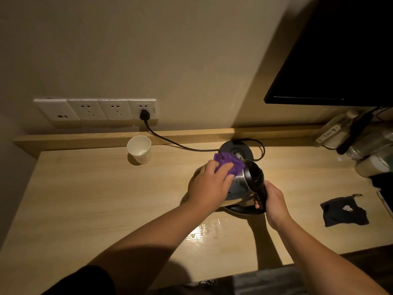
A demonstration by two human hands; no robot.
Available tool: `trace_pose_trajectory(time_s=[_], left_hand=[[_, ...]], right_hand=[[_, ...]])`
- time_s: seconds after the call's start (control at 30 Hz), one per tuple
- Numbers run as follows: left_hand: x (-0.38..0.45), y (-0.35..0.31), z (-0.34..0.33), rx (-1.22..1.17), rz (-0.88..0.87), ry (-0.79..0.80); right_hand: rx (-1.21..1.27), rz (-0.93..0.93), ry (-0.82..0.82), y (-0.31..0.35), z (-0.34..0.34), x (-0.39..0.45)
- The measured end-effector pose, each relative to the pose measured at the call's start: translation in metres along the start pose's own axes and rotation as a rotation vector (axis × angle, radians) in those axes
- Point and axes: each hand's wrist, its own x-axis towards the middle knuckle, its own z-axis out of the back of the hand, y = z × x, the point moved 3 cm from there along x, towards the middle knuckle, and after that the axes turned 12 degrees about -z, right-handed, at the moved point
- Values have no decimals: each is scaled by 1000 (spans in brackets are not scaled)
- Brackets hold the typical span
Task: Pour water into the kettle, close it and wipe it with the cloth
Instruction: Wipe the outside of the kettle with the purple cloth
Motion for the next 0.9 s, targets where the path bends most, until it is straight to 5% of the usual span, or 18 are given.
trace_pose_trajectory(time_s=[0.17, 0.3, 0.43, 0.73, 0.9], left_hand=[[2, 10, -2, 129, -106, -5], [-3, 56, -2, 46, 268, 115], [0, 72, -1, -14, 380, 185], [24, 25, -4, -206, 183, 91], [25, 62, -2, -102, 313, 236]], right_hand=[[-10, -11, -14, 3, 2, 6], [32, -26, -11, 3, 4, 9], [16, -36, -26, 5, 2, 9], [-39, -11, -51, -2, 3, 14], [-107, 55, -63, 5, 1, 8]])
